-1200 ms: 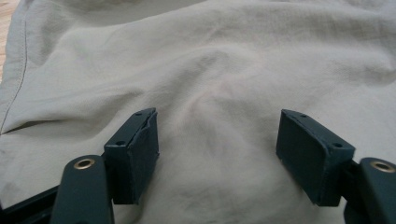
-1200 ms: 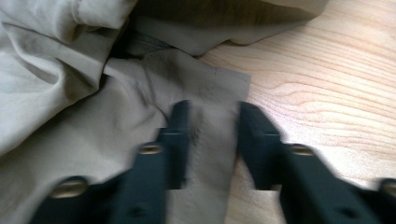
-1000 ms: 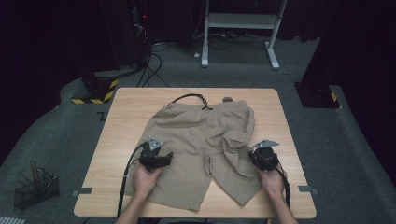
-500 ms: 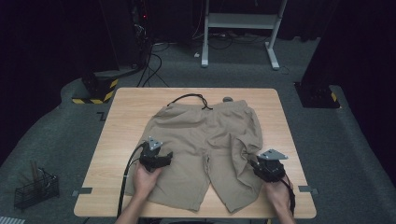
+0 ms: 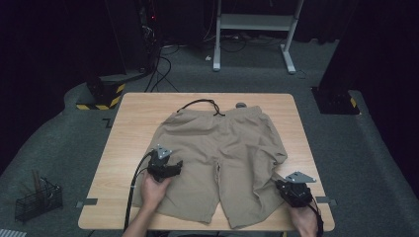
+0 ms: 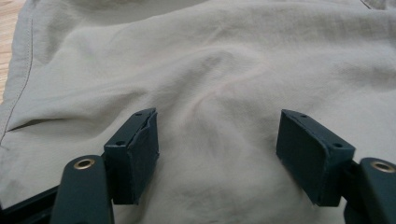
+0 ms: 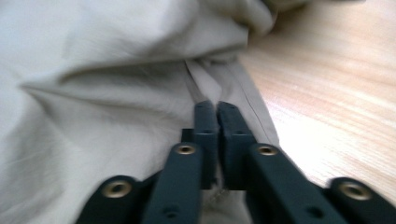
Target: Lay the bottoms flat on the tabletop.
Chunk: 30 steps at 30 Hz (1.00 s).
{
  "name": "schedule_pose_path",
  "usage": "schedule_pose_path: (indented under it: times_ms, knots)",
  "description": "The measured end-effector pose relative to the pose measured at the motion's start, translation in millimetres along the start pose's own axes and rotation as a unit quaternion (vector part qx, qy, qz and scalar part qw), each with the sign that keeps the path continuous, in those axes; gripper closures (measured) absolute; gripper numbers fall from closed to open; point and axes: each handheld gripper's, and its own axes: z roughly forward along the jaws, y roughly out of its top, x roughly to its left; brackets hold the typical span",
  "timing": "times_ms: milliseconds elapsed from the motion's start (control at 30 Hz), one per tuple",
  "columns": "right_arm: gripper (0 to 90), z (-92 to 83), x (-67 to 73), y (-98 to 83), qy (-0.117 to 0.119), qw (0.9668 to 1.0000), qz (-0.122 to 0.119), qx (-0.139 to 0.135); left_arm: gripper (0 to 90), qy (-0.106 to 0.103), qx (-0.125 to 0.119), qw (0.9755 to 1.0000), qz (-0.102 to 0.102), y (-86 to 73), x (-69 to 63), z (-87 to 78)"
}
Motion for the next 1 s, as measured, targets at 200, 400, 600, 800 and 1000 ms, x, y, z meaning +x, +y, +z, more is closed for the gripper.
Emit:
schedule_pose_path:
  times_ms: [200,400,600,800,1000]
  knots:
    - [70.2,19.6,5.6,15.4,0.007,0.9999,-0.006,0.006,29.6,0.002,-0.001,1.0000,-0.001,-0.3,0.0,-0.2]
    - [83.1,27.0,2.1,10.5,0.022,0.9997,0.001,0.010,29.6,0.002,-0.001,1.0000,-0.003,-0.5,-0.2,-0.2]
    - [83.7,3.0,3.1,-8.6,0.019,0.9996,0.004,0.019,29.8,0.006,-0.001,1.0000,-0.007,-0.6,-1.1,-0.5]
    - [69.4,-13.6,16.6,16.2,0.016,0.9976,-0.002,-0.067,30.1,0.009,0.000,0.9999,-0.008,-0.4,-1.7,-0.5]
    - [60.6,32.0,24.9,47.6,0.042,0.9988,-0.011,-0.021,30.1,0.010,-0.001,0.9999,-0.008,-0.6,-1.9,-0.7]
